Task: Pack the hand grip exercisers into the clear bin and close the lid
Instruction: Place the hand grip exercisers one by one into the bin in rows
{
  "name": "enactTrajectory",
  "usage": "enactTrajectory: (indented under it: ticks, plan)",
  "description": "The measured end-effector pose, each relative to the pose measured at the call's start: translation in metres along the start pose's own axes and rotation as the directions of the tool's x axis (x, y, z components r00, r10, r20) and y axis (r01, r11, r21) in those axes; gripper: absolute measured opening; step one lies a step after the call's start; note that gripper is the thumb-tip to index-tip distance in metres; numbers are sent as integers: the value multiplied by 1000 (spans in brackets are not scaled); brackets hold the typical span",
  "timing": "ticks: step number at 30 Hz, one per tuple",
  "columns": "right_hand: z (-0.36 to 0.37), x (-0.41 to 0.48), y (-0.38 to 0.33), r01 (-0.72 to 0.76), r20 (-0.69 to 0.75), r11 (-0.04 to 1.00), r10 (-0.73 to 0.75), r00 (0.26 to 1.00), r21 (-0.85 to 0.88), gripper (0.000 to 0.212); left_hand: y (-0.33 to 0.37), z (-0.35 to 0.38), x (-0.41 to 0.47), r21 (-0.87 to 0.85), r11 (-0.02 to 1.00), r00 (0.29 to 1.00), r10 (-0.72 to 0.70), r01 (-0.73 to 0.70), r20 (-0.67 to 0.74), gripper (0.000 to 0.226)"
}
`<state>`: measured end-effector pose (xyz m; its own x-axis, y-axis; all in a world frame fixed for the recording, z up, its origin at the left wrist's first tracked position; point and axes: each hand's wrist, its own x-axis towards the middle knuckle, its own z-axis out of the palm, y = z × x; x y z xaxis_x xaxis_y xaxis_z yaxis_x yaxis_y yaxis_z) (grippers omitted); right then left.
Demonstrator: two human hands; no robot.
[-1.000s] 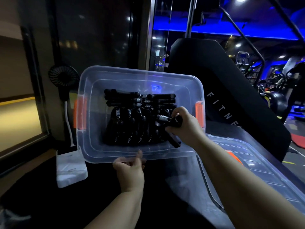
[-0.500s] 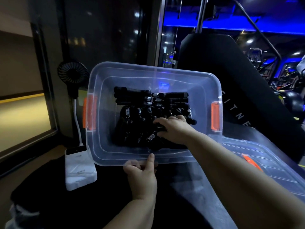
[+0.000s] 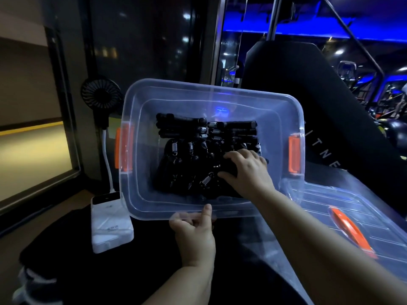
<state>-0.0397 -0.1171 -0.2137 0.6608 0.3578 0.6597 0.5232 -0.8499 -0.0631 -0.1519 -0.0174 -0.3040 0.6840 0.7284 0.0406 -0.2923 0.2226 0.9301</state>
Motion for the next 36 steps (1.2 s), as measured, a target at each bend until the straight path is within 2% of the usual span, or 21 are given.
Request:
enactTrajectory:
  ticks: [5,8,11,13,14,16,18,20,23,36]
  plan:
    - [-17,-23,20,-93,-119,995,95,988,20,39,2,0,-1,-45,999,1000,20,-19,23,37]
    - [-29,-38,40,-98,-274,995,97,957,7,34,2,-1,-2,-43,999,999,25,-23,44,37]
    - [-35,-57,52,-185,-406,983,172,897,6,40,4,-1,-3,-37,999,999,25,-23,48,34]
    - [-37,-66,59,-275,-420,959,277,864,67,50,6,-1,-4,-33,999,999,19,-18,43,34]
    - [-37,-69,63,-325,-378,931,365,851,167,54,6,0,-4,-32,999,999,15,-13,40,35]
    - [-37,-71,72,-462,-153,797,550,821,388,53,7,0,-5,-38,999,1000,5,-4,31,36]
    - [-35,-74,77,-586,89,713,603,793,386,37,8,0,-5,-42,999,1000,-3,4,25,37]
    - [-32,-78,81,-620,175,681,606,776,389,23,8,0,-6,-45,999,1000,-14,15,22,37]
    - [-32,-78,84,-628,220,641,600,769,441,19,8,0,-5,-58,998,999,-34,35,23,36]
    - [-30,-87,87,-566,220,692,529,820,447,20,18,-12,2,-44,990,989,-135,137,53,36]
